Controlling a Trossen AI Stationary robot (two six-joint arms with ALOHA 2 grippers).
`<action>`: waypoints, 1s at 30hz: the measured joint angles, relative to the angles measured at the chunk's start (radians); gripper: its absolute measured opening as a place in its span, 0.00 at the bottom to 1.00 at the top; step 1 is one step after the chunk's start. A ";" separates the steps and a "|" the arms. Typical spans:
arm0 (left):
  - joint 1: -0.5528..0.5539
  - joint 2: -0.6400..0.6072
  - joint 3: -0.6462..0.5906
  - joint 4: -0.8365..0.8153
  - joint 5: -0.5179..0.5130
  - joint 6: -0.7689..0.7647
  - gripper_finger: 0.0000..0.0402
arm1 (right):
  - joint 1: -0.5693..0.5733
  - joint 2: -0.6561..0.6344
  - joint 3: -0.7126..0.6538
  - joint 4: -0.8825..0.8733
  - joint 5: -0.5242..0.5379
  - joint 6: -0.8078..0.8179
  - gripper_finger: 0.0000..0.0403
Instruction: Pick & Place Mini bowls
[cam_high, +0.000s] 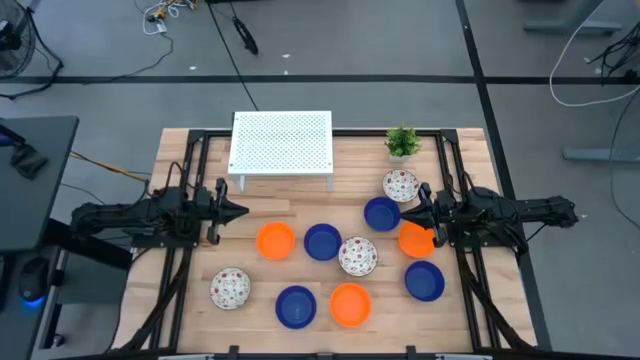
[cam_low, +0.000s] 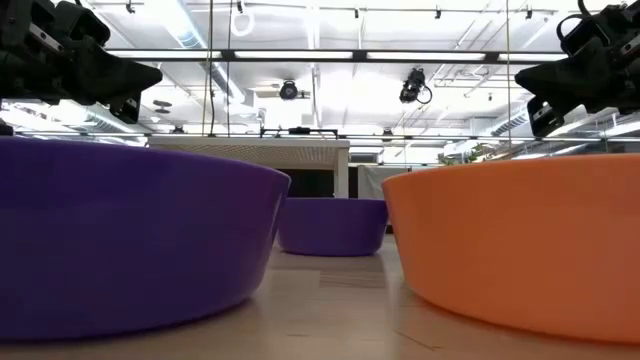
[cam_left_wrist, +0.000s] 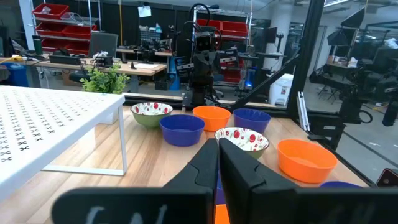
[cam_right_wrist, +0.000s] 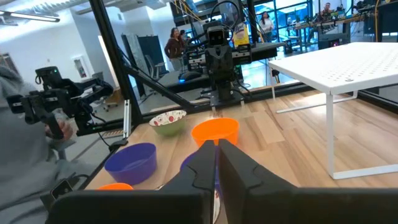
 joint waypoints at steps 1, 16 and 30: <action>0.000 0.000 0.000 0.000 0.000 0.000 0.05 | 0.000 0.000 0.000 0.000 0.000 0.000 0.06; 0.000 0.000 0.000 0.000 0.000 0.000 0.05 | -0.002 0.010 0.000 0.428 0.130 -0.017 0.06; 0.000 0.000 0.000 0.011 -0.004 -0.006 0.05 | -0.002 0.469 0.055 0.800 0.086 0.005 0.06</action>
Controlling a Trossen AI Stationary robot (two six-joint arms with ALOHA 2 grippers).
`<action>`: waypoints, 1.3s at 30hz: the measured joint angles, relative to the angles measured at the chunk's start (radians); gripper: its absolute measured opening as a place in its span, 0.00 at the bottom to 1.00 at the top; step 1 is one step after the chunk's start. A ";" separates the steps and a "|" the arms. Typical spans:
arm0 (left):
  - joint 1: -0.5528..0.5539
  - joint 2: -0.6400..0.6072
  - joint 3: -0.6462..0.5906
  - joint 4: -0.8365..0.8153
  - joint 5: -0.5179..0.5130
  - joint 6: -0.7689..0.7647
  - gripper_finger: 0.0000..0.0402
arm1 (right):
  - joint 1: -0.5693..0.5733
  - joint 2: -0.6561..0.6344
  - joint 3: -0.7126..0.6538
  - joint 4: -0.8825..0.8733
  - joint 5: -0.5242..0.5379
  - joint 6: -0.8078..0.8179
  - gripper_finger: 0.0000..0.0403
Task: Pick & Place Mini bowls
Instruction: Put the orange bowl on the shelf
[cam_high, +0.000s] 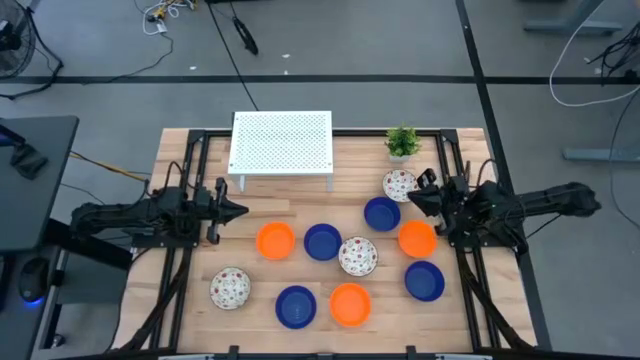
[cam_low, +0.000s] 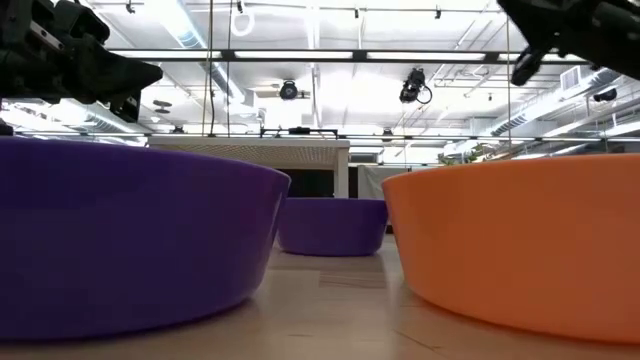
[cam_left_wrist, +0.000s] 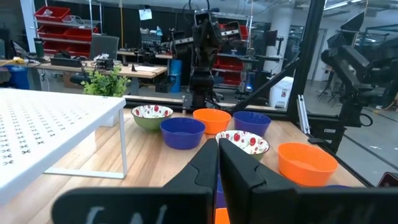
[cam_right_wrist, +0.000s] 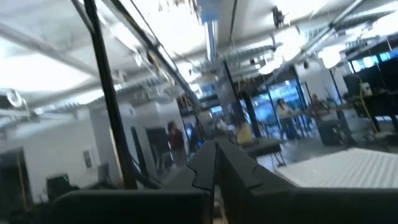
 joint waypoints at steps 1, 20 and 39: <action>0.000 0.000 0.000 0.000 0.000 -0.007 0.05 | 0.000 0.041 0.029 -0.012 0.000 -0.013 0.06; -0.104 0.232 0.141 0.210 -0.182 0.134 0.05 | 0.000 0.540 0.463 -0.584 0.000 -0.320 0.15; -0.306 1.282 1.119 -0.813 -0.243 -0.165 0.45 | 0.012 0.718 0.463 -0.590 -0.011 -0.268 0.32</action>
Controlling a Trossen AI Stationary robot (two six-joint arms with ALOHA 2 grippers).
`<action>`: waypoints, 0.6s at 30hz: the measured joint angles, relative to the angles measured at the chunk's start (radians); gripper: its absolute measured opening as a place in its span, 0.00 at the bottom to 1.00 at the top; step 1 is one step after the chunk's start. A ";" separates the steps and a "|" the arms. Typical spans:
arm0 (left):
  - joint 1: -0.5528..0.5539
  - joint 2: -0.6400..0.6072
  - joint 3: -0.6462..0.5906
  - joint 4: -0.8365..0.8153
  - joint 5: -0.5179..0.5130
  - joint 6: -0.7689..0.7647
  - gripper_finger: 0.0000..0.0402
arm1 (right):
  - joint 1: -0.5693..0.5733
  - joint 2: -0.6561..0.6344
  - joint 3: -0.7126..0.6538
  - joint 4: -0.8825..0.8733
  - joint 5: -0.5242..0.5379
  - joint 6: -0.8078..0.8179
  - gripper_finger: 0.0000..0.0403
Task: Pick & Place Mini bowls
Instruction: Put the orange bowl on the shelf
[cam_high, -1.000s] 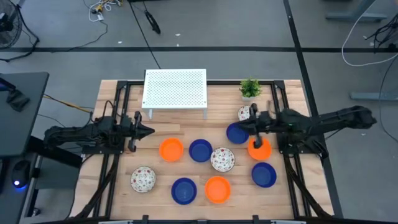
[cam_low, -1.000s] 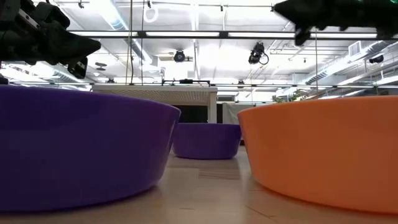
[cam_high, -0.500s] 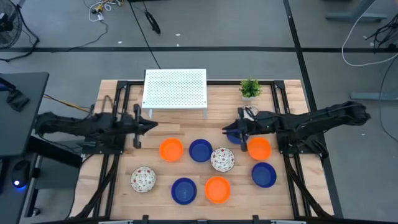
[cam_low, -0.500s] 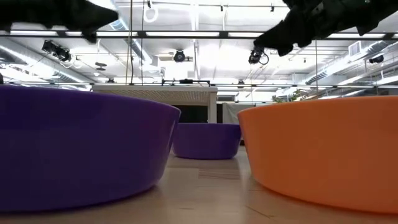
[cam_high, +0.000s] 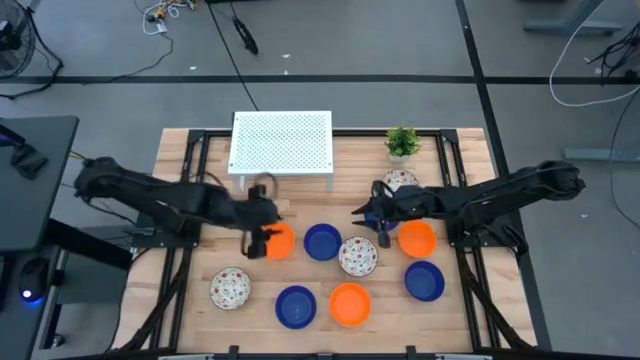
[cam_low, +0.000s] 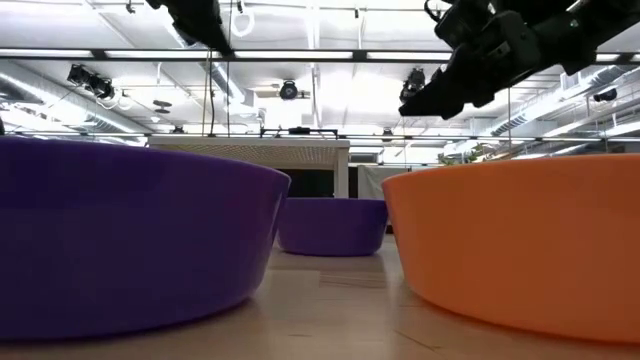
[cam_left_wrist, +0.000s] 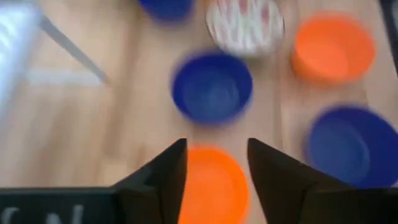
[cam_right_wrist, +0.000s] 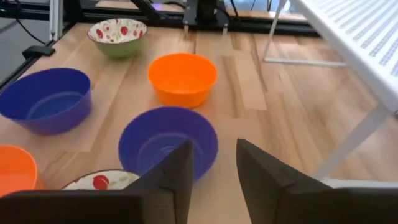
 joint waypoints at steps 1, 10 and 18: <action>-0.011 0.040 0.023 -0.049 0.020 -0.033 0.48 | 0.006 0.004 0.000 0.002 0.000 0.002 0.32; -0.132 0.349 0.045 -0.165 0.082 -0.177 0.53 | 0.051 0.005 0.000 0.018 -0.001 -0.003 0.32; -0.172 0.522 0.045 -0.151 -0.051 -0.236 0.42 | 0.050 0.004 0.000 0.020 0.002 -0.010 0.32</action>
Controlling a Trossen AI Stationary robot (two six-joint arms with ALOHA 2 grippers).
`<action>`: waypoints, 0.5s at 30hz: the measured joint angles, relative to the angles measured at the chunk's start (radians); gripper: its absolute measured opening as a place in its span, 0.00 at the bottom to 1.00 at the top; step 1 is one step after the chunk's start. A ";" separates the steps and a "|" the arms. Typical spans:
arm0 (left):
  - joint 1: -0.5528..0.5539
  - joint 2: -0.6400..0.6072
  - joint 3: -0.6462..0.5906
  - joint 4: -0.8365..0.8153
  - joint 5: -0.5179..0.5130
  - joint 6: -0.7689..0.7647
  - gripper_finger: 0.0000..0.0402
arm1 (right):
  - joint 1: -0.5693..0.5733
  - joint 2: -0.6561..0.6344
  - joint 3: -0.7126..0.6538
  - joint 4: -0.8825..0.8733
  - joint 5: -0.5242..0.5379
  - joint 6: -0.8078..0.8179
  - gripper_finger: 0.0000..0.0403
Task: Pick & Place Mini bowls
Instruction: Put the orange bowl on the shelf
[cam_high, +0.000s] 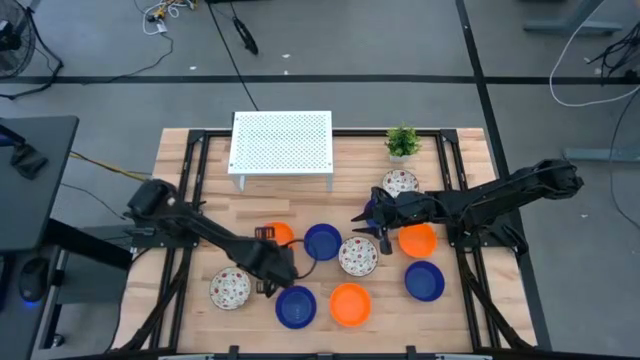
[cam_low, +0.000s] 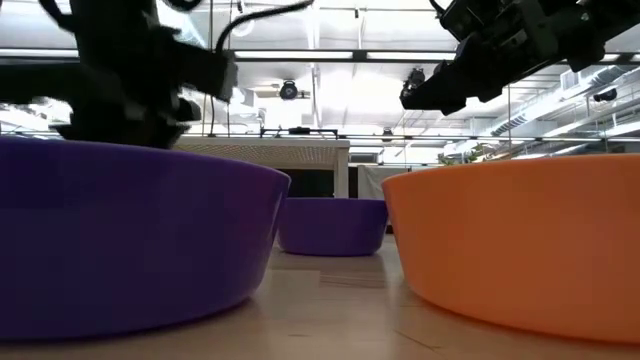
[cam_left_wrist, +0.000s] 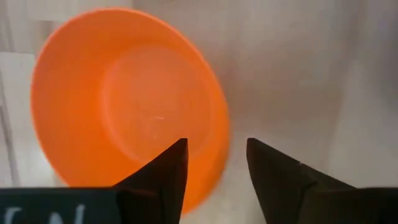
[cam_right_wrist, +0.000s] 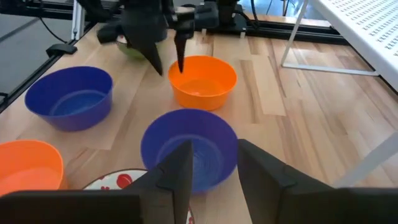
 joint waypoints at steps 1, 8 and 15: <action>0.003 0.010 0.000 0.001 -0.010 -0.006 0.40 | 0.000 0.000 0.000 0.000 0.000 0.000 0.32; 0.050 0.026 0.000 0.044 -0.008 -0.006 0.25 | 0.000 0.000 0.000 0.001 0.000 0.000 0.32; 0.090 0.021 0.000 0.040 0.068 0.022 0.03 | 0.000 0.000 0.000 -0.003 0.000 0.000 0.32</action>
